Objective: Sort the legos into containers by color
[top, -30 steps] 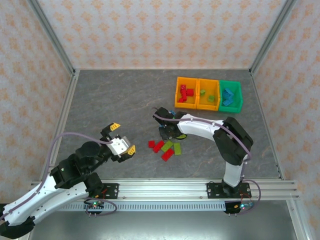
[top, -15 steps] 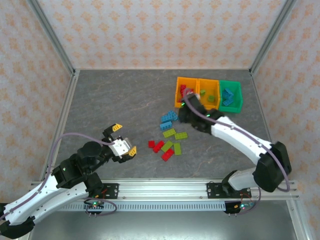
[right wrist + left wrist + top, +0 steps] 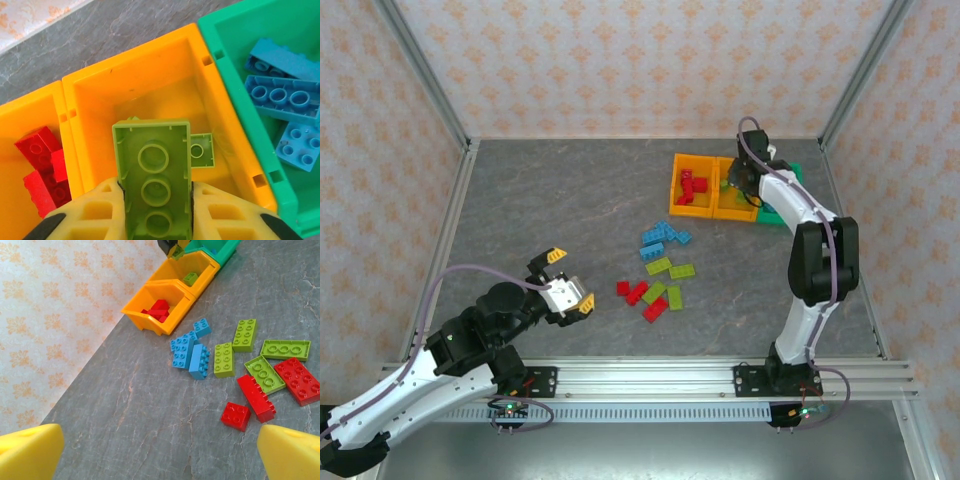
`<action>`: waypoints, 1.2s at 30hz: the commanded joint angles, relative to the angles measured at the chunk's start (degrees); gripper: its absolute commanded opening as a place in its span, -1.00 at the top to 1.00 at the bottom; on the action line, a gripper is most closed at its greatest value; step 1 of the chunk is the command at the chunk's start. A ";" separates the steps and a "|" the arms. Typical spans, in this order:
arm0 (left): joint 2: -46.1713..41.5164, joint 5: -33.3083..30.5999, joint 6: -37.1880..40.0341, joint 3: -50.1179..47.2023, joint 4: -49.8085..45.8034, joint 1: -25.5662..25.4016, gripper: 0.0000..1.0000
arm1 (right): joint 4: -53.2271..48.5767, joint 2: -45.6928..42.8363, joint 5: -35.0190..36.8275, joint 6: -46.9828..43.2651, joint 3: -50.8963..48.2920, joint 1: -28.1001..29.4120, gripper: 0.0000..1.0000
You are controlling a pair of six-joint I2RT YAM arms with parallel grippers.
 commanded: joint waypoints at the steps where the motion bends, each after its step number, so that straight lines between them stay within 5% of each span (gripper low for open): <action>1: -0.10 -0.55 1.33 -0.44 1.95 0.32 -1.00 | -1.72 1.18 0.52 -1.77 3.95 0.03 0.24; 2: -0.06 -0.45 1.33 -0.44 2.00 0.36 -1.00 | -3.85 2.77 1.02 -2.04 6.09 -0.14 -0.12; 4: 0.06 -0.15 1.16 -0.48 1.98 0.31 -1.00 | -8.80 4.68 1.60 -2.33 9.81 -0.23 -0.38; 12: 1.27 0.71 1.10 -0.51 2.17 0.40 -1.00 | -6.86 -12.90 -6.94 2.01 -5.19 2.21 -0.43; 18: 4.22 1.68 1.07 -0.35 3.18 0.75 -1.00 | -5.82 -22.63 -8.28 0.75 -18.15 18.32 -0.54; 20: 5.76 2.38 1.07 -0.01 3.31 1.14 -1.00 | -6.08 -21.60 -8.58 2.39 -18.95 23.93 -0.56; 24: 8.19 3.85 0.80 0.95 2.96 2.09 -1.00 | -6.93 -15.37 -4.00 0.63 -16.54 33.78 -1.00; 25: 8.40 3.93 0.78 1.14 2.69 2.19 -1.00 | -7.05 -13.71 -1.56 -0.28 -15.89 35.12 -0.98; 36: 7.55 3.67 0.89 1.05 2.35 2.43 -1.00 | -5.96 2.38 -1.91 -5.53 -8.23 35.63 -0.97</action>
